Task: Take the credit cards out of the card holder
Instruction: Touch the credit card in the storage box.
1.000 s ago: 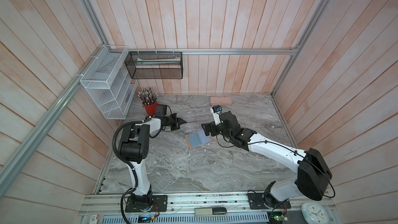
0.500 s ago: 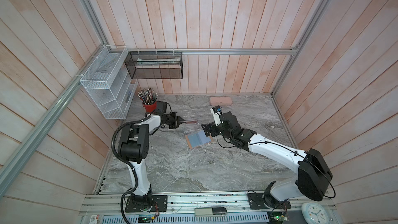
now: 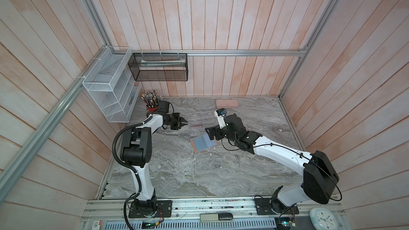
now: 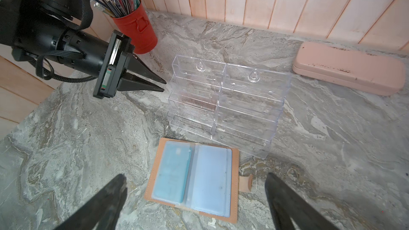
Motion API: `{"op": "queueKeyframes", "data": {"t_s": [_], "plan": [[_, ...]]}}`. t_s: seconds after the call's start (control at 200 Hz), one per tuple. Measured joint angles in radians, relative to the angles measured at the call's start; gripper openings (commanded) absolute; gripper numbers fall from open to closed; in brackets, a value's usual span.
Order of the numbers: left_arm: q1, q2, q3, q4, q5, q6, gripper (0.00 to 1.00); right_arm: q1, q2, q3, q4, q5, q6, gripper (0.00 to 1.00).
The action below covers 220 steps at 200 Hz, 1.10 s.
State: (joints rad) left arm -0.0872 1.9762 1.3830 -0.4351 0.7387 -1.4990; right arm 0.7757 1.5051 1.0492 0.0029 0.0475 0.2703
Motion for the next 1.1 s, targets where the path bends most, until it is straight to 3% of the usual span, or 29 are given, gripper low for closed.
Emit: {"op": "queueKeyframes", "data": {"t_s": [0.09, 0.165, 0.42, 0.535, 0.635, 0.685, 1.1], "plan": [[0.003, -0.010, 0.005, -0.017, -0.015, 0.048, 0.27, -0.005, 0.028, 0.028, -0.003, -0.027, 0.001, 0.98], [0.006, -0.027, 0.006, -0.035, -0.023, 0.094, 0.42, -0.012, 0.052, 0.055, -0.005, -0.062, 0.008, 0.98], [0.010, -0.112, 0.064, -0.132, -0.094, 0.310, 0.64, -0.063, 0.152, 0.129, 0.007, -0.218, 0.062, 0.98], [0.010, -0.204, 0.033, -0.150, -0.137, 0.408, 0.91, -0.092, 0.201, 0.134, 0.043, -0.321, 0.106, 0.98], [0.011, -0.314, -0.031, -0.154, -0.198, 0.489, 0.92, -0.110, 0.254, 0.154, 0.056, -0.388, 0.130, 0.98], [0.012, -0.369, -0.067, -0.154, -0.229, 0.531, 1.00, -0.111, 0.286, 0.179, 0.058, -0.415, 0.136, 0.98], [-0.007, -0.582, -0.268, -0.140, -0.427, 0.786, 1.00, -0.095, 0.460, 0.305, 0.096, -0.542, 0.177, 0.98]]}}
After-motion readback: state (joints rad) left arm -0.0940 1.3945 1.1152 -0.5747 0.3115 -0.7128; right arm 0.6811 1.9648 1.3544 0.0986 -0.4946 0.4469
